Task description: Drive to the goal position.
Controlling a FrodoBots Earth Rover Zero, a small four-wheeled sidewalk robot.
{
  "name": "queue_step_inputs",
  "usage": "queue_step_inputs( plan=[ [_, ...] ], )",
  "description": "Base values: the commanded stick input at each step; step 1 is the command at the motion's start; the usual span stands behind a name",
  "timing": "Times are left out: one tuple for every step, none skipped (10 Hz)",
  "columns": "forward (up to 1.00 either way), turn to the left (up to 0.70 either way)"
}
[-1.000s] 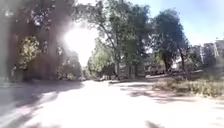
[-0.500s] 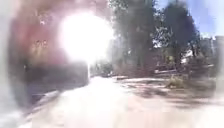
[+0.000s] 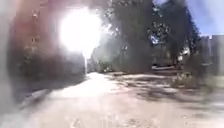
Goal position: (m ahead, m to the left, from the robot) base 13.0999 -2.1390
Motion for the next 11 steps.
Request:
queue_step_inputs(
  plan=[
    [1.00, 0.00],
    [1.00, 0.22],
    [1.00, 0.40],
    [1.00, 0.40],
    [1.00, 0.00],
    [1.00, 0.00],
    [1.00, 0.00],
    [1.00, 0.00],
    [1.00, 0.02],
    [1.00, 0.31],
    [1.00, 0.40]
  ],
)
